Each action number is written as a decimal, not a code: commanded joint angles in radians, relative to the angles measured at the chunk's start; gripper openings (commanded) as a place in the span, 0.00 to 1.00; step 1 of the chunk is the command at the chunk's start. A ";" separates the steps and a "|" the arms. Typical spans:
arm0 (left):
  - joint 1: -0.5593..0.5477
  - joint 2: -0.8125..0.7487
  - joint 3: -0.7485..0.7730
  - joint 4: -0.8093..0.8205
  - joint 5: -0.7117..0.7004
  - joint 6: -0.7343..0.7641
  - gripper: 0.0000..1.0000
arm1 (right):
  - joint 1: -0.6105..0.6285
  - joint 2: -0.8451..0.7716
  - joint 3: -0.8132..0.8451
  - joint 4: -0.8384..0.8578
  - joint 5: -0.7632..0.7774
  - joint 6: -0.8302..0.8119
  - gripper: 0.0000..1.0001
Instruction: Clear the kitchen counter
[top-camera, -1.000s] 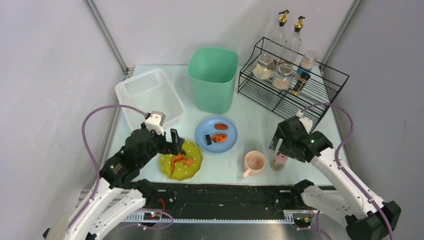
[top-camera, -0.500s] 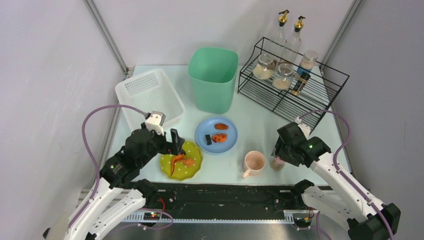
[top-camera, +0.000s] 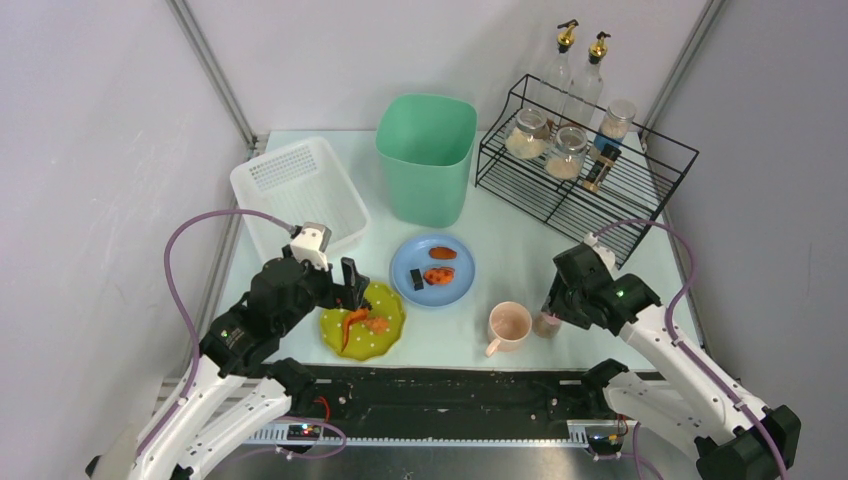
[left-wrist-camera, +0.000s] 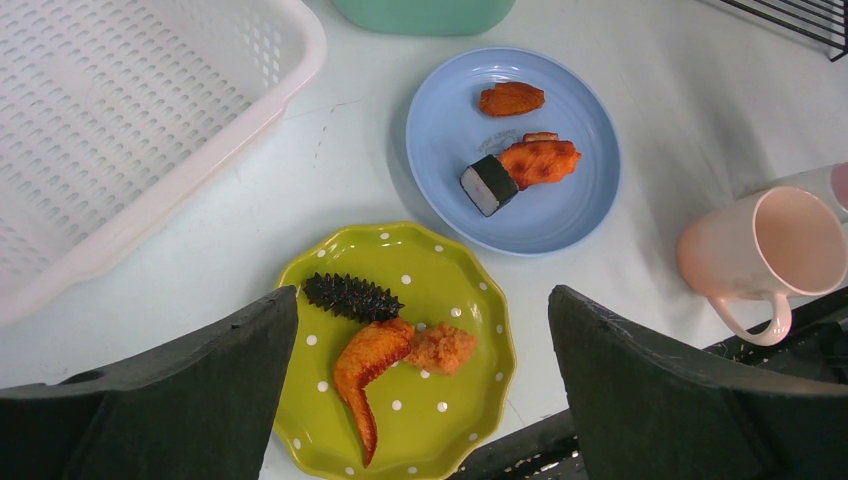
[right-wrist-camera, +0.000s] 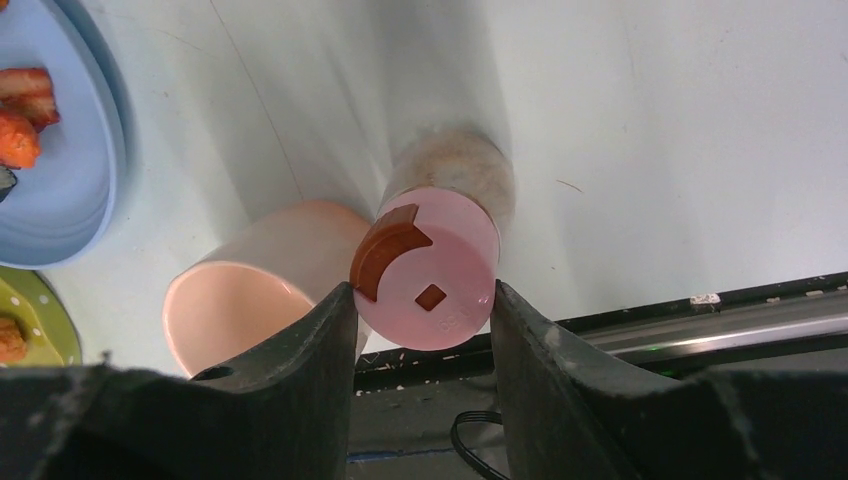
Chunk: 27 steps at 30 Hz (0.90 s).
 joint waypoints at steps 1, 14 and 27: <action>-0.009 -0.004 -0.005 0.012 0.008 -0.005 0.98 | 0.005 -0.013 0.064 0.014 0.022 -0.015 0.14; -0.011 0.001 -0.005 0.012 0.007 -0.004 0.98 | -0.164 0.122 0.474 0.008 0.067 -0.180 0.14; -0.012 0.003 -0.006 0.012 0.009 -0.002 0.98 | -0.459 0.335 0.831 0.051 -0.029 -0.253 0.11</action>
